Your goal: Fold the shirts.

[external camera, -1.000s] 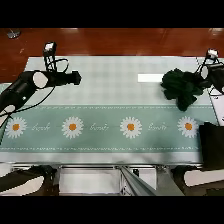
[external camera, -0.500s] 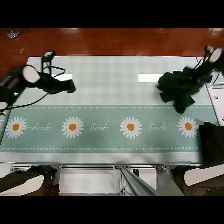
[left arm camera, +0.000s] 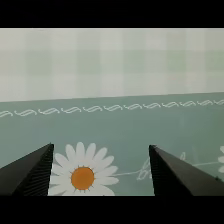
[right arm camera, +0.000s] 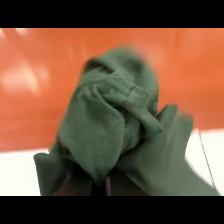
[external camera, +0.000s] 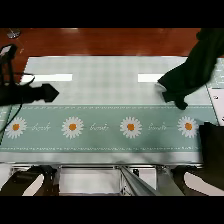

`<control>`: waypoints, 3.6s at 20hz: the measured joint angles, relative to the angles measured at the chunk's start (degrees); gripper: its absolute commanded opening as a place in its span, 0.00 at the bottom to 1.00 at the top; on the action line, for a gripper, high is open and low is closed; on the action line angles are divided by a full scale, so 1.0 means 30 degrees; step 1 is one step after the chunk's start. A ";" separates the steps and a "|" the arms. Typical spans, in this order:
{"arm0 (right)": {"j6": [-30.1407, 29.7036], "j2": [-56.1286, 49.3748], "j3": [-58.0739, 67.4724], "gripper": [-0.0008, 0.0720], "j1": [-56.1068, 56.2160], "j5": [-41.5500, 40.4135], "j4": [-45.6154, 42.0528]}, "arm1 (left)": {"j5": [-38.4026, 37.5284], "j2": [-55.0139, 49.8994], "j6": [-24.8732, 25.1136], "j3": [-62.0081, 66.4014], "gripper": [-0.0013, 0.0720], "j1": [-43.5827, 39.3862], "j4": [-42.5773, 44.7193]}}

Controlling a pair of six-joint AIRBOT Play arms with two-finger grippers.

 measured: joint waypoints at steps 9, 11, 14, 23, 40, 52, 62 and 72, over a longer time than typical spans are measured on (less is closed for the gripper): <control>-0.2273 0.4787 0.0291 0.05 0.5850 0.0838 0.1727 | 0.0350 0.4415 -0.1290 -0.5472 0.98 -0.0576 -0.2390; -0.2412 0.4408 0.0175 0.05 0.7475 0.2251 0.2346 | 0.0933 0.4422 -0.1304 -0.5952 0.98 -0.0590 -0.2667; -0.2506 0.2820 -0.1166 0.05 1.0076 0.4328 0.3133 | 0.2084 0.4240 -0.1362 -0.6273 0.98 -0.0590 -0.2885; -0.1202 -0.4758 -0.6892 0.86 1.5278 0.1719 0.6288 | 0.3949 0.2463 -0.1071 -0.6448 0.98 -0.0576 -0.2776; -0.2397 0.6003 -2.0094 0.86 -0.3432 0.5071 0.7176 | 0.3198 -0.5843 0.5340 -0.6819 0.97 0.2907 -0.8714; -0.1749 0.6120 -2.7693 0.86 0.3184 0.3803 0.9617 | 0.4255 -1.0222 1.1169 -0.6768 0.05 0.1596 -1.5569; -0.3366 0.2382 -2.7263 0.05 0.5683 0.0525 1.4222 | 0.3869 -1.0367 1.1468 -0.6688 0.05 0.1552 -1.6910; -0.3636 0.1530 -1.1621 0.05 0.4801 0.3905 0.8896 | 0.0984 -0.6193 1.2393 0.2040 0.05 0.3439 -1.9555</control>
